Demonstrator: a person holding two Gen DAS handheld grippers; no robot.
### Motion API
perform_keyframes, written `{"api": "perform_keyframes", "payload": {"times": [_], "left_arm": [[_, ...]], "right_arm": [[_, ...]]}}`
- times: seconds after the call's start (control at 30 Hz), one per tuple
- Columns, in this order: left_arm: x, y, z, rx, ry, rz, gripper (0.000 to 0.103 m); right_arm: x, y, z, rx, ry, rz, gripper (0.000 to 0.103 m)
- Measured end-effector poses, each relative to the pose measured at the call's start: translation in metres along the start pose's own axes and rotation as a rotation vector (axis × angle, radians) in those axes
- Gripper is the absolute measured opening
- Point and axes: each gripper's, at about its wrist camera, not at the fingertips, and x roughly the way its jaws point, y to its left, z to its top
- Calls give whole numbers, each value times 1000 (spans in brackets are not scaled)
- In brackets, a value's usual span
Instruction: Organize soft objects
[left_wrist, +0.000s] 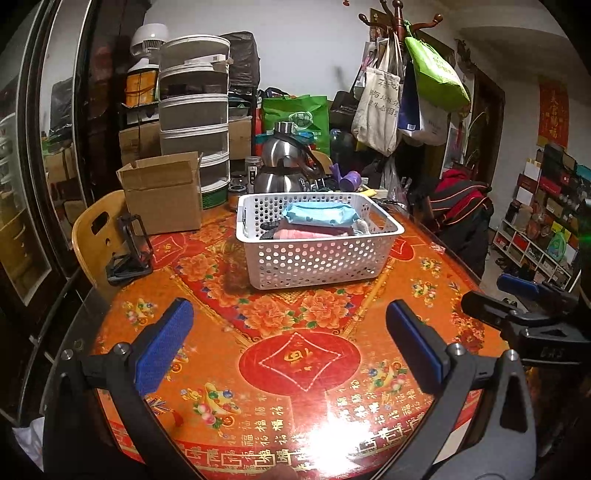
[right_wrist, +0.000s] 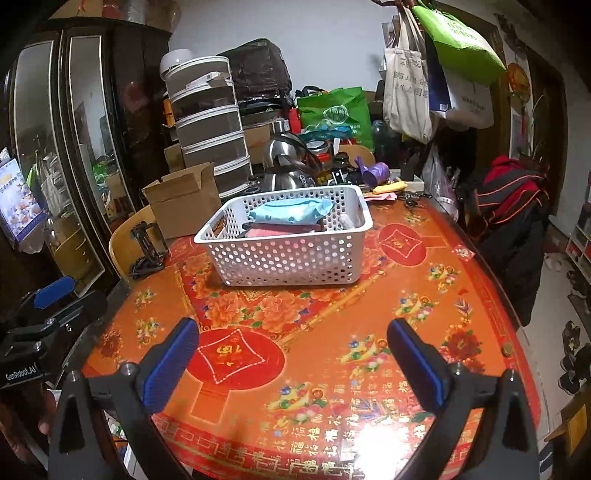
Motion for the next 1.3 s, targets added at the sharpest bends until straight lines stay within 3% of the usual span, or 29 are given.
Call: {"api": "perform_keyframes", "payload": {"times": [1.3], "left_arm": [[11, -3, -5, 9, 12, -17, 103]], "right_arm": [[-1, 4, -3, -39, -13, -26, 102]]}}
